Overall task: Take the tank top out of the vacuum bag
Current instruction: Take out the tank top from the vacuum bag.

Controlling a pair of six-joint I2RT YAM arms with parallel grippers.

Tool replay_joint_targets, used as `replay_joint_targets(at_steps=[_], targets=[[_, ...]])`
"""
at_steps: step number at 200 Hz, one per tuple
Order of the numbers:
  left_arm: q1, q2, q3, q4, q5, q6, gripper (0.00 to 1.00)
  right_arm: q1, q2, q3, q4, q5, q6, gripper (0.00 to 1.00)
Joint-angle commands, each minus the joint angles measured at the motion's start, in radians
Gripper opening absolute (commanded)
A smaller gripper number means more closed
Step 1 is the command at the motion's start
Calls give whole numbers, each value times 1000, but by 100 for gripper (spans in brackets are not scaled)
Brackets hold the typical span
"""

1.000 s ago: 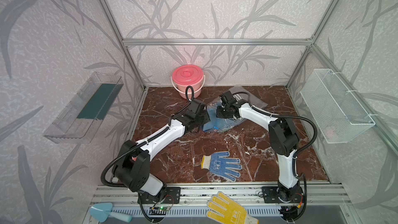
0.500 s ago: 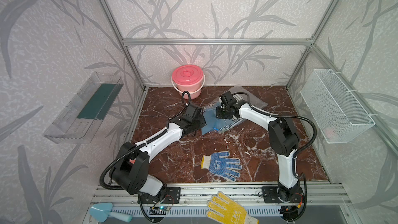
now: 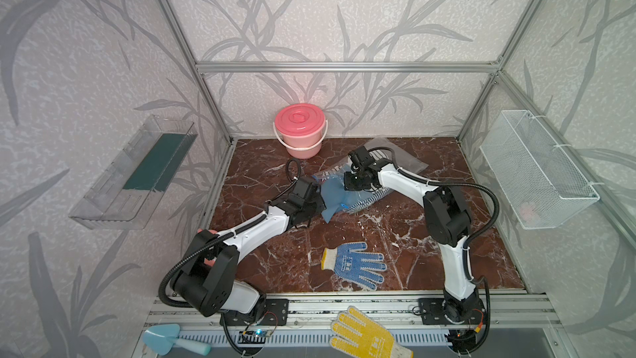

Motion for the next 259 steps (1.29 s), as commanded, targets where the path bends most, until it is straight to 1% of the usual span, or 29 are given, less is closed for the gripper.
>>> replay_joint_targets(at_steps=[1, 57, 94, 120, 158, 186, 208, 259], targets=[[5, 25, -22, 23, -5, -21, 0, -1, 31, 27, -28, 31, -34, 0], [4, 141, -14, 76, 35, -76, 0, 1, 32, 15, -50, 60, -64, 0], [13, 174, -3, 87, 18, -89, 0, -2, 12, -5, -65, 77, -81, 0], [45, 175, -3, 75, -1, -72, 0, -3, -2, -33, -61, 118, -91, 0], [115, 166, -5, 31, -15, -23, 0, -2, -2, -38, -75, 203, -103, 0], [126, 126, 13, -41, -98, 25, 0, -3, -6, -27, -84, 199, -106, 0], [138, 105, 23, -72, -139, 56, 0, -2, -12, -26, -79, 204, -95, 0], [196, 117, 35, -96, -141, 80, 0, -4, -8, -18, -71, 220, -79, 0]])
